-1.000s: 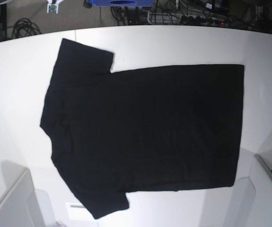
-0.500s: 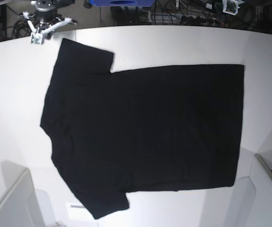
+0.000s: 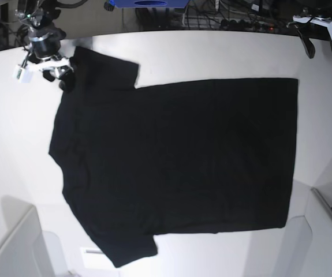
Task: Fold the T-shirt properly
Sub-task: 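Move both grippers to the shirt's shoulder corners and grasp them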
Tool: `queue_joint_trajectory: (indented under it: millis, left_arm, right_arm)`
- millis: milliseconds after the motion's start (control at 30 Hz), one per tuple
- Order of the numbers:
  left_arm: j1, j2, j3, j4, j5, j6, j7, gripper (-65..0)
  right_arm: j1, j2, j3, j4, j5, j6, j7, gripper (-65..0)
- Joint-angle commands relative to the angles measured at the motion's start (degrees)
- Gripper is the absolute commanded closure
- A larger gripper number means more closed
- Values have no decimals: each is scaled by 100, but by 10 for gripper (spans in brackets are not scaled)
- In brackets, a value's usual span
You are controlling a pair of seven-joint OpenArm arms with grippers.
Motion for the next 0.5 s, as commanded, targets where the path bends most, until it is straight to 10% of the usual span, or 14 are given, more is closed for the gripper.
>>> queue_joint_trajectory:
  millis: [0, 133, 467]
  left_arm:
    - [77, -19, -38, 51, -35, 19, -135, -436]
    - [-19, -63, -38, 43, -941, -562, 32, -436]
    - [-1479, 341, -1832, -116, -1609, -2346, 3276, -429]
  right_arm:
    - [41, 127, 9, -38, 309, 42, 115, -417]
    - [288, 435, 9, -698, 995, 42, 115, -417]
    - [499, 540, -272, -1418, 1039, 262, 106, -417]
